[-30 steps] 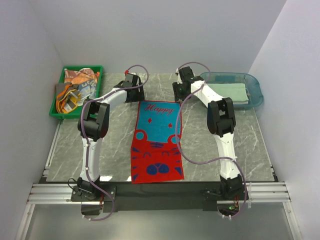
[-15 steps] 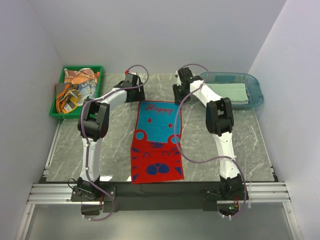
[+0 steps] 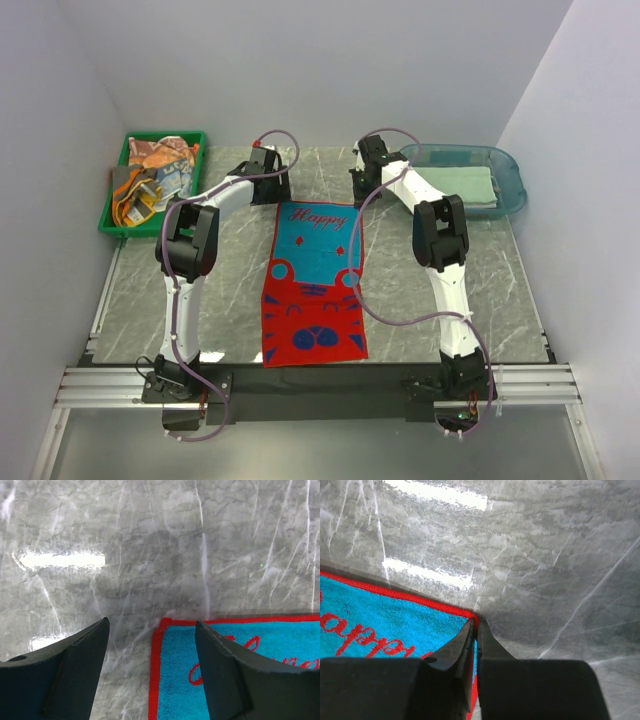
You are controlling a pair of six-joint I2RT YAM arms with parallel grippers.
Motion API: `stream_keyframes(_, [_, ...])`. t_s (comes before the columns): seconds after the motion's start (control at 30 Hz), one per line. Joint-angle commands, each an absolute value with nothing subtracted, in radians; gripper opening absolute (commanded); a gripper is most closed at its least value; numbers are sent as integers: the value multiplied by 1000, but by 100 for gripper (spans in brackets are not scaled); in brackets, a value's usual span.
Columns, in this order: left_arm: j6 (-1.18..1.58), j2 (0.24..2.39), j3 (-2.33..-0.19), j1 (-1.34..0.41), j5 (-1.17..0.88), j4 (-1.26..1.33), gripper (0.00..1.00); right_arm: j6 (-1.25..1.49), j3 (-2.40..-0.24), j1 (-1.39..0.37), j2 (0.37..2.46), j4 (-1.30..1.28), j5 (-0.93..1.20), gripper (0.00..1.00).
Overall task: Fold and stack the towels
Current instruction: Fold the towel
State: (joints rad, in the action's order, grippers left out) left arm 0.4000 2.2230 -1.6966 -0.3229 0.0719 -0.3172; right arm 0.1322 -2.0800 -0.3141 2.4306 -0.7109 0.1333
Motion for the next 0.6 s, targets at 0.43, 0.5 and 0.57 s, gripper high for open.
stream_keyframes(0.43, [200,2324,-1753,-319,-55,-302,59,137,-2000,-316,2405,-698,143,2])
stream_keyframes(0.5, [180,2335,-1772,-314,-92,-317,57,135,-1993,-316,2398,-696,143,2])
stream_keyframes(0.57, [169,2336,-1770,-304,-153,-330,56,135,-1977,-316,2385,-690,141,2])
